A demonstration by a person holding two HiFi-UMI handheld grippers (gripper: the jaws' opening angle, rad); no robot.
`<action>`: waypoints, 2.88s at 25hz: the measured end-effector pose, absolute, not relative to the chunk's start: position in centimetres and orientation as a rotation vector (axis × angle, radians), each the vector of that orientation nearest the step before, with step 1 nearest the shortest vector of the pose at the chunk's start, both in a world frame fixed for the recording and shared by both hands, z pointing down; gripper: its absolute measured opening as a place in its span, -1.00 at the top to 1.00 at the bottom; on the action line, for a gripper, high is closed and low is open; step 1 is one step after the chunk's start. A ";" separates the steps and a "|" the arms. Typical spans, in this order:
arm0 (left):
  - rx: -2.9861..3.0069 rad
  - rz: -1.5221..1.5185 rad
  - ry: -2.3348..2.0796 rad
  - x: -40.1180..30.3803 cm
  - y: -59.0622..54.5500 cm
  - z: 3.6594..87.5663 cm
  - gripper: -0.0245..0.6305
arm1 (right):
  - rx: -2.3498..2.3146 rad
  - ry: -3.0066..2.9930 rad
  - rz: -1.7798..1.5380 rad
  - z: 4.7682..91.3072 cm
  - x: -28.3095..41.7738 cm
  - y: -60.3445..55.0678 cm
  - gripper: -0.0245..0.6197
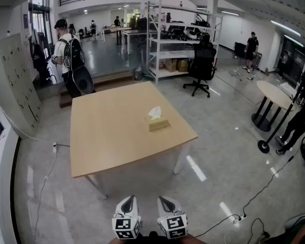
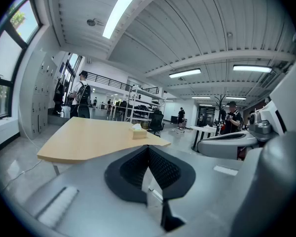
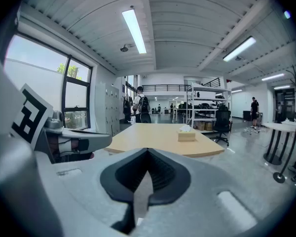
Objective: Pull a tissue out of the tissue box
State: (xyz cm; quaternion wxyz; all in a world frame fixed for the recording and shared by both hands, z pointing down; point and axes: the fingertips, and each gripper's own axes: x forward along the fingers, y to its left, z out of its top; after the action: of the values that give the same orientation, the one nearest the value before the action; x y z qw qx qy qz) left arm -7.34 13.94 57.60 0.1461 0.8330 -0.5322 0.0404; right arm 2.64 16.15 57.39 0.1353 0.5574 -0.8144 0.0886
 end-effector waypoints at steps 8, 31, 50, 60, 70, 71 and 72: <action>2.388 0.112 -1.541 -8.0 13.7 57.5 0.87 | 1.620 -2.351 0.252 57.4 2.5 15.8 0.96; 2.421 0.141 -1.541 -6.4 13.8 56.8 0.87 | 1.637 -2.388 0.288 57.4 3.8 15.6 0.95; 2.440 0.184 -1.441 -3.1 9.7 58.7 0.87 | 1.676 -2.319 0.363 59.3 6.4 12.5 0.95; 2.439 0.160 -1.416 -2.5 3.3 58.5 0.87 | 1.680 -2.292 0.355 59.0 7.0 6.6 0.95; 2.450 0.131 -1.383 -3.3 -5.8 57.2 0.87 | 1.699 -2.268 0.332 57.4 6.1 -2.2 0.95; 2.451 0.125 -1.383 -3.5 -6.9 57.1 0.87 | 1.698 -2.262 0.329 57.3 5.9 -3.1 0.95; 2.452 0.117 -1.385 -3.7 -8.0 56.8 0.87 | 1.698 -2.256 0.323 57.1 5.7 -4.0 0.95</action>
State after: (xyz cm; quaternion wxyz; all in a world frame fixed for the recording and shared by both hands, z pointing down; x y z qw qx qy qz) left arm -3.74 -8.02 56.79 0.1610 0.8586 -0.4849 0.0409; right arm 5.67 -4.01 57.07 0.1492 0.5908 -0.7849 0.1125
